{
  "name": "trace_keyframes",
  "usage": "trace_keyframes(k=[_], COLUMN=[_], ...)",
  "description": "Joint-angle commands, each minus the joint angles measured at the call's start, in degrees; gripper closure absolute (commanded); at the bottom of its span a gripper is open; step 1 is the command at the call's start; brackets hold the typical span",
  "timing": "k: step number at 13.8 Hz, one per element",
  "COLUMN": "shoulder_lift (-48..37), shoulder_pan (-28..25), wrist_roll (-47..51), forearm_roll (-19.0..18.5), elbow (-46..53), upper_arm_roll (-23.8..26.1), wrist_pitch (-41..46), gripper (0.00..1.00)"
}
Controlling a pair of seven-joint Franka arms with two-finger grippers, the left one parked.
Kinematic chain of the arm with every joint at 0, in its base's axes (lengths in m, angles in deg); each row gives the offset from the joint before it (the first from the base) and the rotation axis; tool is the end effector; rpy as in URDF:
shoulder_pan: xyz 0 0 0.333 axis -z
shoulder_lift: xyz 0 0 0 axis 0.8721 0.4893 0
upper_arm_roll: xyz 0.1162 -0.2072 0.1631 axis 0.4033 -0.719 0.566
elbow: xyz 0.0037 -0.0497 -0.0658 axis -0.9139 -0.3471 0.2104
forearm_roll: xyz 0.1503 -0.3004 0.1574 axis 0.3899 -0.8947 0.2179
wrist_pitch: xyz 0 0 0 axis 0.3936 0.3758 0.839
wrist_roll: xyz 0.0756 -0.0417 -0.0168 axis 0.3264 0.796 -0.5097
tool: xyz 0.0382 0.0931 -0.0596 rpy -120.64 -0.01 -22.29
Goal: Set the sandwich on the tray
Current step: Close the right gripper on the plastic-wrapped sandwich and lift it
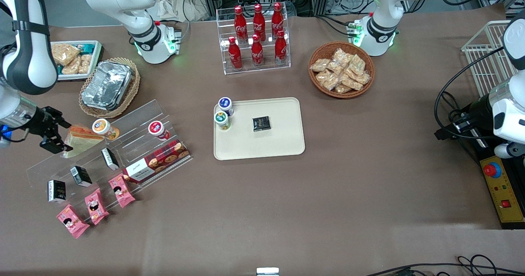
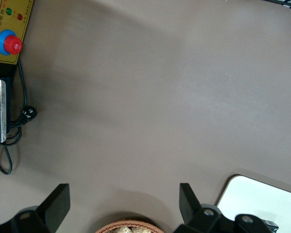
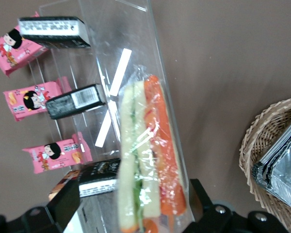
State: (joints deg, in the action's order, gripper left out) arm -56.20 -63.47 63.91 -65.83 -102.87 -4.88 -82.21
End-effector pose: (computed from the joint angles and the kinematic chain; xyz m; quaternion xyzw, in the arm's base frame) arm 0.4970 -0.1473 0.3723 -0.8104 0.5835 -0.0153 0.0500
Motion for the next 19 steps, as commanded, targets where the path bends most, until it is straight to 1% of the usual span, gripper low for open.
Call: trace_keyframes(k=[1,3,4,5,6,7,8,11,12,13,16,19], shoulder_lift=[-2.8,-2.4,-2.1,-1.6,-0.8,-0.5,-0.4,-0.7,-0.8,-0.9,-0.7,-0.8], shoulder_pan=[-0.4,-0.3,-0.3,-0.2,-0.2,-0.1,-0.1,0.5,0.6,0.7,0.7,-0.2], wrist_roll=[0.2,-0.4,-0.7,-1.3,-1.6,-2.8,-4.6,-9.2,-9.9,-10.2,-10.3,-9.1], forearm_roll=[0.3,0.0,0.0,-0.1,-0.3,-0.4,-0.4,-0.4,-0.4,-0.4,-0.4,0.3], elbow=[-7.1,-8.6,-8.6,-8.6,-8.5,-8.3,-8.1,-6.9,-5.2,-2.0,10.2,18.2], upper_arm_roll=[0.0,-0.1,-0.1,-0.1,-0.2,-0.2,-0.2,-0.5,-0.6,-0.7,-0.6,0.0], wrist_pitch=[-7.3,-9.5,-9.5,-9.5,-9.6,-9.6,-9.4,-8.0,-5.5,-1.1,15.6,25.9], gripper=[0.0,0.0,0.05,0.17,0.51,0.87,1.0,1.0,1.0,1.0,1.0,1.0])
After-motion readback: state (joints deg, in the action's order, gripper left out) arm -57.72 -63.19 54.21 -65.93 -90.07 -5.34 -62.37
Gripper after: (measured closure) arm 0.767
